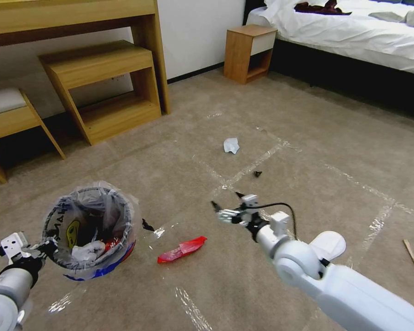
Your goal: Pick up the trash bin and place the garbage on the floor into it.
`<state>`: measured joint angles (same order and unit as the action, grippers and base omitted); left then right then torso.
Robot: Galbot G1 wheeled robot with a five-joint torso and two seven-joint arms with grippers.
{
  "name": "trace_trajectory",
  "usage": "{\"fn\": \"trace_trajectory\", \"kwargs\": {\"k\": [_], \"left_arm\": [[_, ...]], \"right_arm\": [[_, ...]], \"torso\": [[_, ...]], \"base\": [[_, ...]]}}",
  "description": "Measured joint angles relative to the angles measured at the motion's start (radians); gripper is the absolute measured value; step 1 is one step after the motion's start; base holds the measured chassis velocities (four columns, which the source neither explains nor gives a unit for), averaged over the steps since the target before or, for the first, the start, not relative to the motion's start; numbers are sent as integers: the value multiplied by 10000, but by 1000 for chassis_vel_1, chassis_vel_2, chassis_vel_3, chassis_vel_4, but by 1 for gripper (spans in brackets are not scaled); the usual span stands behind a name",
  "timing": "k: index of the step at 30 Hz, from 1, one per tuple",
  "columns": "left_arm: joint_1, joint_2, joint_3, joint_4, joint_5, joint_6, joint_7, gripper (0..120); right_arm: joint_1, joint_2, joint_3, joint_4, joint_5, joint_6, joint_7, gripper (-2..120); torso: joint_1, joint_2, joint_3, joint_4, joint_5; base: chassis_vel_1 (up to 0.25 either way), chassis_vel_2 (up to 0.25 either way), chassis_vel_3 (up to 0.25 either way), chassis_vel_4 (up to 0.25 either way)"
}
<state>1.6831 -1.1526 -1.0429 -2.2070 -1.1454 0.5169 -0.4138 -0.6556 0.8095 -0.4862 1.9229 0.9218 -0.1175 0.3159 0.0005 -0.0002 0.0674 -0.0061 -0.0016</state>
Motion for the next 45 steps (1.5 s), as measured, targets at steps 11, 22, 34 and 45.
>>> {"fn": "trace_trajectory", "kwargs": {"k": [11, 22, 34, 45], "left_arm": [[7, -58, -113, -29, 10, 2, -18, 1], [-36, -239, -142, -36, 33, -34, 12, 1], [-33, -314, -168, -36, 84, -93, 61, 1], [-118, -299, -131, 72, 83, -128, 84, 1]], "right_arm": [[3546, 1106, -3979, -626, 933, -1035, 435, 100], [5278, 2043, -5906, -1499, 1605, -2250, 831, 100], [5622, 2632, -6414, -2301, 1351, -2813, 758, 100], [5697, 2587, -6924, -2694, 1273, -3186, 799, 100]], "torso": [[0, 0, 0, 0, 0], [0, 0, -1, -2, 1], [0, 1, -1, -2, 2], [0, 2, -1, -1, 2]], "base": [[0, 0, 0, 0], [0, 0, 0, 0], [0, 0, 0, 0], [0, 0, 0, 0]]}}
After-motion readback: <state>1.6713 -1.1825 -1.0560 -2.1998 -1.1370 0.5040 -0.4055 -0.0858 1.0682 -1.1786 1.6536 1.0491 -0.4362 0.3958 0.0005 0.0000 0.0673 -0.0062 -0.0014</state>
